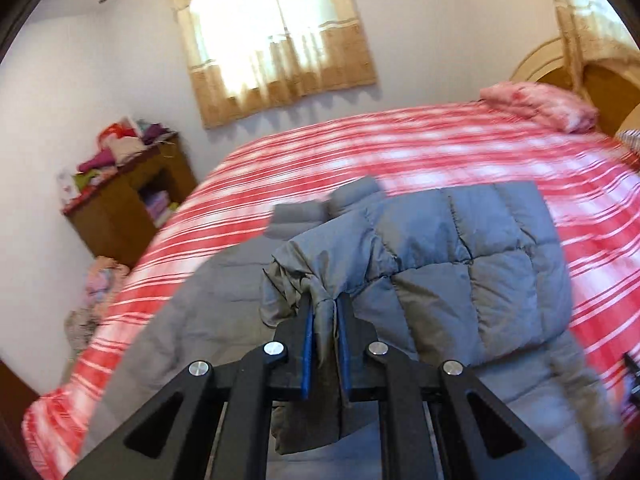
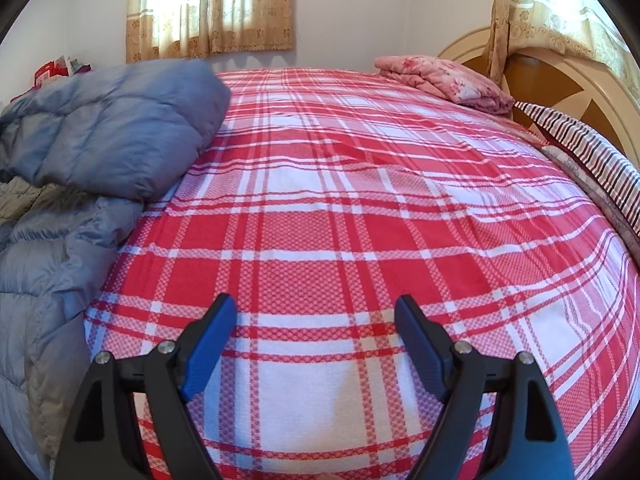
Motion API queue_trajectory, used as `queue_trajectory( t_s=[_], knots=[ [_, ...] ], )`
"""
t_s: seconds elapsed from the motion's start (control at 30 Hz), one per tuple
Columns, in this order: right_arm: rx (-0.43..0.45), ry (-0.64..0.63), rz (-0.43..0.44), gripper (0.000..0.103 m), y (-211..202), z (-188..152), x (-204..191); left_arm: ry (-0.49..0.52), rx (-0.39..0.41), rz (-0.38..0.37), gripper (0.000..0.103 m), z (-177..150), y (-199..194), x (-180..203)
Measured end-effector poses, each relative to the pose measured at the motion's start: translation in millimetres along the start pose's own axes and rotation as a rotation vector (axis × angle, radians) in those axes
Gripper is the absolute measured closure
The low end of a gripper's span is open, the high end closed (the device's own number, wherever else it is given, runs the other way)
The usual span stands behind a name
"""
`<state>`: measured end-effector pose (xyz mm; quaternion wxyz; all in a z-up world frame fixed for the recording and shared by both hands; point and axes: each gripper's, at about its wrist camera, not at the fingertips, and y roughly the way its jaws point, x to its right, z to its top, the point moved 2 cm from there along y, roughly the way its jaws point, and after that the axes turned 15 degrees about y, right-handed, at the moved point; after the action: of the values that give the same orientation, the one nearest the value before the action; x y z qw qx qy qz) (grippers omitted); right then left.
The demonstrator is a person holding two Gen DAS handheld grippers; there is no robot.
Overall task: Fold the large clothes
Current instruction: 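Grasp the other sleeve with the left tool and fold it across the body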
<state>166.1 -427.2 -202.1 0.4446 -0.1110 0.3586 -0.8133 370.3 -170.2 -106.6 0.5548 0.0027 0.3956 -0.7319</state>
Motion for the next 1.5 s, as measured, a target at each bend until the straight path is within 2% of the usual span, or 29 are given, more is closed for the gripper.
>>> queue_trajectory(
  t_s=[0.23,0.33,0.7,0.73,0.8,0.87,0.9,0.97,1.0,1.1,1.17,1.23,1.33,1.43,1.5],
  knots=[
    [-0.005,0.003,0.001,0.017,1.1,1.0,1.9,-0.013,-0.124,0.015,0.093,-52.8,40.2,-10.9],
    [-0.007,0.007,0.007,0.017,1.8,1.9,3.7,-0.036,-0.154,0.023,0.092,-67.6,55.3,-8.6],
    [-0.005,0.003,0.002,0.016,2.0,1.9,4.3,-0.025,-0.174,0.083,0.085,-83.8,57.4,-8.5],
    [-0.005,0.002,0.000,0.016,1.8,2.1,3.9,-0.030,-0.173,0.082,0.082,-85.4,56.6,-8.8],
    [-0.006,0.003,0.001,0.016,2.0,2.1,4.3,-0.035,-0.181,0.108,0.069,-83.7,54.7,-11.3],
    [-0.007,0.002,0.000,0.015,1.9,1.4,3.6,-0.040,-0.155,0.145,0.039,-79.6,44.7,-13.6],
    [-0.009,0.002,0.000,0.015,2.0,1.5,4.0,-0.038,-0.126,0.172,0.033,-77.4,37.8,-15.2],
    [-0.013,0.003,0.002,0.015,2.0,2.0,4.6,-0.048,-0.045,0.245,0.013,-71.2,17.3,-20.4],
    [-0.018,0.003,0.002,0.015,2.5,2.4,5.0,-0.058,-0.016,0.276,0.009,-68.7,8.1,-23.7],
    [-0.058,0.004,0.036,0.016,-0.2,8.5,2.8,-0.095,0.025,0.305,0.006,-63.7,-7.4,-35.8],
    [-0.065,-0.005,0.048,0.025,-7.3,18.9,-1.5,-0.128,0.038,0.301,0.006,-59.1,-11.8,-44.2],
    [-0.059,-0.035,0.063,0.039,-11.9,30.5,-15.8,-0.150,0.047,0.289,0.006,-51.6,-11.2,-49.3],
    [-0.062,-0.027,0.144,0.042,-11.4,63.0,-44.8,-0.165,0.030,0.268,0.006,-35.8,3.6,-40.8],
    [-0.031,-0.043,0.175,0.042,0.8,93.9,-87.3,-0.167,-0.033,0.213,0.006,-24.5,34.1,-25.2],
    [-0.027,-0.036,0.203,0.042,15.9,109.1,-117.5,-0.148,-0.068,0.214,0.006,-23.2,54.2,-15.7]
  ],
)
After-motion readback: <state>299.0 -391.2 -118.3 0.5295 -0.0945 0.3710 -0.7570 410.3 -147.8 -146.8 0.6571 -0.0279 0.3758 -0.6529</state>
